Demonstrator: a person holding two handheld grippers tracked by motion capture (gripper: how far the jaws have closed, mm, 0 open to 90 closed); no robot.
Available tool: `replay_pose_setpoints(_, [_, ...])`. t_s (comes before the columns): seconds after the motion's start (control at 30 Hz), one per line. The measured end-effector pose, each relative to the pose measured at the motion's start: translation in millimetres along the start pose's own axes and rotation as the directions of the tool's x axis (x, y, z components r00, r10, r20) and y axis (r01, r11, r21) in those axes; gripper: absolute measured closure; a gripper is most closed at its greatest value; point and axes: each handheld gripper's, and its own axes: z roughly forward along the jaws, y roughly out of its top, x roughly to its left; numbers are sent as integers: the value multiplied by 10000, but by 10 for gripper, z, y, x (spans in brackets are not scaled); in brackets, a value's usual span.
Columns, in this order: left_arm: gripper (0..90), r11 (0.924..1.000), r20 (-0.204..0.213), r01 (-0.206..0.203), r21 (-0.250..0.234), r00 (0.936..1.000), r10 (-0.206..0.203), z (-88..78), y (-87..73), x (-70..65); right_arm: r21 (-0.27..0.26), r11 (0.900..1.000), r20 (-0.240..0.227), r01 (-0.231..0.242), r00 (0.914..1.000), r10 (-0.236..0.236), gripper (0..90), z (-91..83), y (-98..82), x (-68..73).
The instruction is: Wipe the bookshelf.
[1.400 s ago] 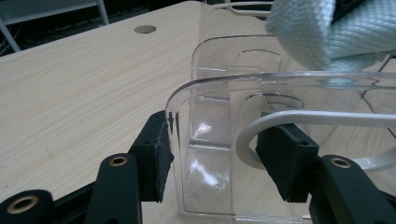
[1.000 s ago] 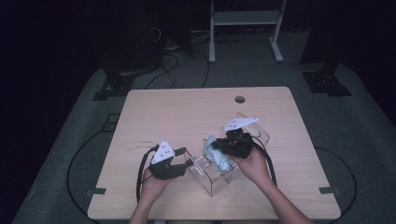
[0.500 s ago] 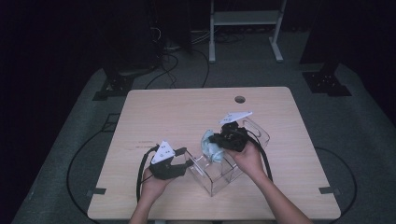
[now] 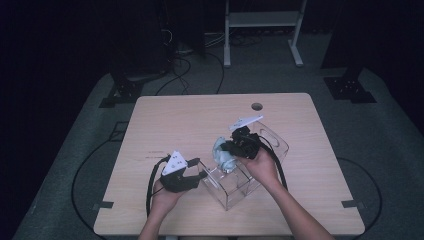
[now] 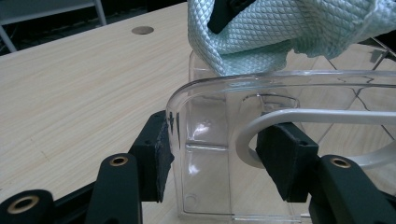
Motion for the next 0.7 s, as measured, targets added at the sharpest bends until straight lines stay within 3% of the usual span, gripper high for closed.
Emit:
replay_pose_setpoints(0.1, [464,10000,28,-75,-4,10000,75,1,-2,0,-65,9999,3,159,9999,-159,833,-94,-76,33])
replay_pose_setpoints(0.27, [464,10000,-4,-64,6,10000,64,0,-3,-4,-287,9996,-156,46,9999,-50,833,-237,-212,59])
replay_pose_setpoints(0.43, [464,10000,-6,-1,14,10000,1,3,0,-1,-477,9983,-223,326,9992,-337,833,-461,-423,108])
replay_pose_setpoints(0.7, [463,10000,-42,-29,3,10000,29,6,-1,-5,-1006,9948,-475,165,9986,-213,832,-674,-727,136])
